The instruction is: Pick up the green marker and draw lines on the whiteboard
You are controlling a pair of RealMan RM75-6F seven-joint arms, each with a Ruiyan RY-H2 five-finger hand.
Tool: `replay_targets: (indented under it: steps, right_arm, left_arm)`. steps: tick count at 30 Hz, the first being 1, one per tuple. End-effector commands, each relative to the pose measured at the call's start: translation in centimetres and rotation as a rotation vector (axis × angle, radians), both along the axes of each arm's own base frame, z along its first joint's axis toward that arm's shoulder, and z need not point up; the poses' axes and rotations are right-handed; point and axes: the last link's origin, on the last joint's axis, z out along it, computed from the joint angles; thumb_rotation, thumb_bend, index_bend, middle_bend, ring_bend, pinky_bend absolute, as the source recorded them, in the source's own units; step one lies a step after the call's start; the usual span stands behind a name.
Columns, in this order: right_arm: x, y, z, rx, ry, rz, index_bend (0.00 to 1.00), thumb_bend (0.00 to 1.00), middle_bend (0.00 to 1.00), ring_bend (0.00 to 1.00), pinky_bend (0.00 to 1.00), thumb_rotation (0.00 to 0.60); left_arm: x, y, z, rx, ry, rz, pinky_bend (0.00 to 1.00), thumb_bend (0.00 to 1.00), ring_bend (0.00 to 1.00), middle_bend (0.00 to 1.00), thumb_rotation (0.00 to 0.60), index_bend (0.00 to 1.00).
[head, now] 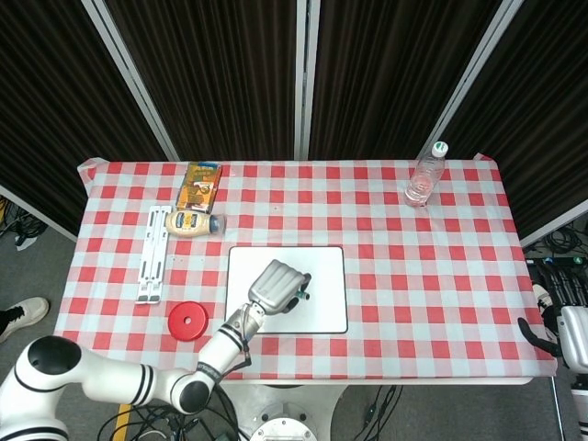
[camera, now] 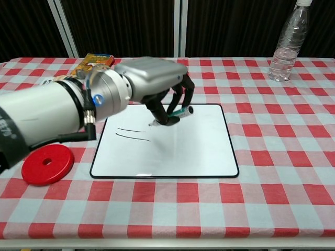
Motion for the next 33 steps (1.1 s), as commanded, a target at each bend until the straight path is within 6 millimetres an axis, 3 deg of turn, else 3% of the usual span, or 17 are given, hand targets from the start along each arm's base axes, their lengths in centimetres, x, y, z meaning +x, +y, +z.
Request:
replay_targets:
  steps: [1,5,9,19,33]
  right_arm:
    - [0.0,-0.1,-0.1,0.005,-0.001,0.004,0.0,0.21,0.04,0.0,0.0,0.6]
    - [0.2,-0.4,-0.5,0.017,-0.005,0.015,0.0,0.21,0.04,0.0,0.0,0.6]
    - [0.5,-0.8,-0.9,0.03,-0.009,0.028,0.0,0.21,0.04,0.0,0.0,0.6]
    - [0.6,-1.0,-0.9,0.037,0.001,0.02,0.0,0.21,0.04,0.0,0.0,0.6]
    - [0.6,-0.9,-0.9,0.037,0.004,0.012,0.0,0.21,0.04,0.0,0.0,0.6]
  left_arm:
    - [-1.7,0.3,3.3,0.103,0.011,0.006,0.93,0.45,0.75,0.59,0.6,0.56]
    - [-4.1,-0.3,4.7,0.131,0.074,0.029,0.93,0.45,0.75,0.59,0.6,0.56]
    - [-5.0,-1.0,4.0,0.075,0.088,0.057,0.93,0.45,0.75,0.59,0.6,0.56]
    - [-5.2,-1.3,0.5,-0.007,0.11,0.072,0.93,0.45,0.75,0.59,0.6,0.56]
    - [-5.5,-1.3,-1.0,-0.04,0.134,0.086,0.93,0.45,0.75,0.59,0.6,0.56]
